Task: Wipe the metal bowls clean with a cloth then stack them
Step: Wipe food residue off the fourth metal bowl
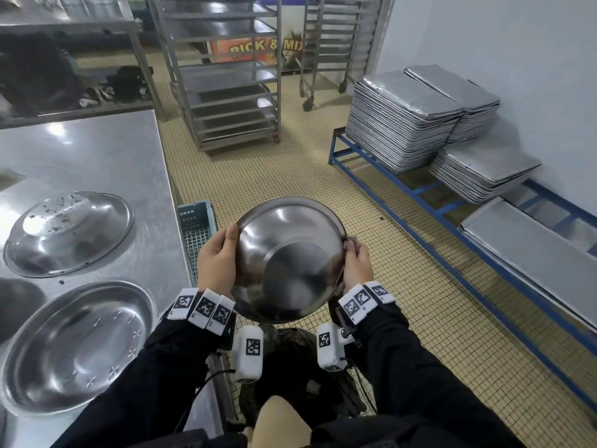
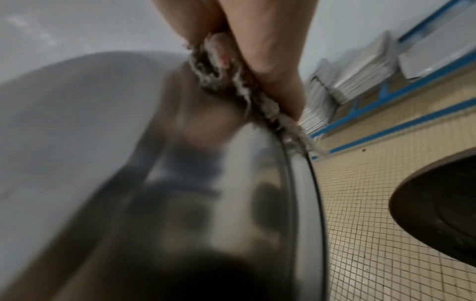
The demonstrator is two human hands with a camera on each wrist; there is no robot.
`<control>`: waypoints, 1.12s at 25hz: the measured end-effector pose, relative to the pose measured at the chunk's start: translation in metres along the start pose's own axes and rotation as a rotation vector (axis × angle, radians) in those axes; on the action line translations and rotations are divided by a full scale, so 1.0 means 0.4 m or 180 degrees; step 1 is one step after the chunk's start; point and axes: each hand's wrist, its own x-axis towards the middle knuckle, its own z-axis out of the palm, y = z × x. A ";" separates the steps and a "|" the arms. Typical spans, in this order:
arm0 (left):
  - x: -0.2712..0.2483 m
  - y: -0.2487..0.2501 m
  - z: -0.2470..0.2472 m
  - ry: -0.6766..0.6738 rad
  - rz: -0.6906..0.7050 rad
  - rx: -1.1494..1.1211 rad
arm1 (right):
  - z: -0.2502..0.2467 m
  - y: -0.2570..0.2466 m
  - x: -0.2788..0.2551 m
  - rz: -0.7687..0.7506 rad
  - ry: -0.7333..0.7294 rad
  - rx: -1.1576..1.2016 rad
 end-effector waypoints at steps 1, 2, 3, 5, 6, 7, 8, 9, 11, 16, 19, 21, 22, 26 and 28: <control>-0.002 -0.007 -0.004 -0.0040 -0.0056 0.0023 | -0.008 -0.003 0.006 -0.0161 0.0067 -0.0086; 0.000 -0.015 -0.007 -0.0100 -0.0081 0.0153 | -0.015 -0.007 0.011 -0.0361 0.0124 -0.0175; 0.001 -0.021 -0.008 -0.0173 -0.0071 0.0324 | -0.019 -0.012 0.017 -0.0567 0.0138 -0.0281; 0.000 -0.023 -0.006 -0.0312 0.0028 0.0582 | -0.027 -0.028 0.024 -0.0943 -0.0010 -0.0683; -0.002 -0.019 -0.002 -0.0426 0.0151 0.0667 | -0.029 -0.038 0.025 -0.1108 -0.0173 -0.0943; -0.005 -0.011 0.005 -0.0586 0.0327 0.0744 | -0.029 -0.053 0.024 -0.1286 -0.0388 -0.1192; -0.005 -0.002 0.015 -0.0762 0.0506 0.0880 | -0.026 -0.067 0.022 -0.1478 -0.0608 -0.1473; -0.007 0.007 0.025 -0.0932 0.0666 0.1081 | -0.021 -0.077 0.019 -0.1688 -0.0817 -0.1757; -0.010 0.020 0.042 -0.1143 0.0827 0.1593 | -0.006 -0.092 0.007 -0.2147 -0.1138 -0.2094; -0.013 0.010 0.046 -0.0863 0.0679 0.1699 | 0.039 -0.071 -0.027 -0.2659 -0.0697 -0.2154; -0.016 0.020 0.058 -0.0654 0.0356 0.1246 | 0.061 -0.033 -0.073 -0.2799 -0.0407 -0.1833; -0.020 0.033 0.063 -0.0595 0.0225 0.0931 | 0.061 -0.015 -0.094 -0.2967 -0.0034 -0.2046; -0.025 0.038 0.064 -0.0590 0.0220 0.0866 | 0.055 -0.011 -0.094 -0.2963 0.0145 -0.2110; -0.029 0.033 0.053 -0.0522 0.0014 0.0452 | -0.002 -0.019 -0.044 -0.1788 0.0309 -0.1231; -0.015 0.033 0.045 -0.0451 -0.0104 0.0273 | -0.033 -0.001 -0.007 -0.1196 0.0331 -0.1229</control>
